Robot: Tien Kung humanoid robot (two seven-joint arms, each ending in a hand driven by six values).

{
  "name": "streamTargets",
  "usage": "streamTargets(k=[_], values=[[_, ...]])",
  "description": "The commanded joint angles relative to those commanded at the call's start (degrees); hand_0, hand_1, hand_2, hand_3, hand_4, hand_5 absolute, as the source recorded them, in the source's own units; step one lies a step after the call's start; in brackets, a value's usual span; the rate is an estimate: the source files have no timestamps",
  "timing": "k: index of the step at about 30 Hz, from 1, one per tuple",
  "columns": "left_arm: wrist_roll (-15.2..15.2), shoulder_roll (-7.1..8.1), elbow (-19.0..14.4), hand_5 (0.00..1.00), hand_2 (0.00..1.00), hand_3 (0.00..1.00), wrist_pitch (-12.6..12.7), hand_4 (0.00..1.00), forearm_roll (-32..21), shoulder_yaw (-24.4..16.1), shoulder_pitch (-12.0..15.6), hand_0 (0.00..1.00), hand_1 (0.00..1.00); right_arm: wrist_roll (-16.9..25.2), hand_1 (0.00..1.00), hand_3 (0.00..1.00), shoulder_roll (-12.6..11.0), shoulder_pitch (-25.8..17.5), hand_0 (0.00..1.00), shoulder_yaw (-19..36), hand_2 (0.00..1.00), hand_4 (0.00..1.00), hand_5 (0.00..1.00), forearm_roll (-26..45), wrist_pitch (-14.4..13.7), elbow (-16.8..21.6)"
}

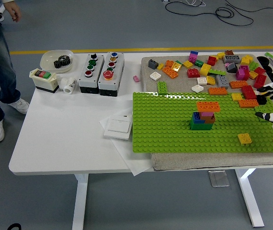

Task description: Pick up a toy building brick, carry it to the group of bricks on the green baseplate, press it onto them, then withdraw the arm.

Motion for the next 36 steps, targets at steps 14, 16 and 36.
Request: streamTargets(k=[14,16,36], values=[[0.28,0.13,-0.03,0.607,0.797,0.612,-0.36,0.693,0.00,0.09,-0.15,0.820,0.820,-5.15,0.619,0.713,0.87,3.13,0.593,-5.65,0.693,0.945,0.137,-29.78,3.55,0.37],[0.34,0.14,-0.04,0.607,0.796,0.613,-0.40,0.693,0.00,0.04,-0.17,0.821,0.820,-5.32,0.616,0.720,1.05,3.55,0.593,-6.06,0.693,0.955,0.152,-33.05,3.40,0.00],[0.32,0.13,-0.11,0.607,0.797,0.612,-0.51,0.693,0.00,-0.14,-0.18,0.822,0.820,-6.30,0.596,0.632,3.06,7.01,0.572,-8.98,0.635,0.848,0.228,-27.76,5.52,-3.35]])
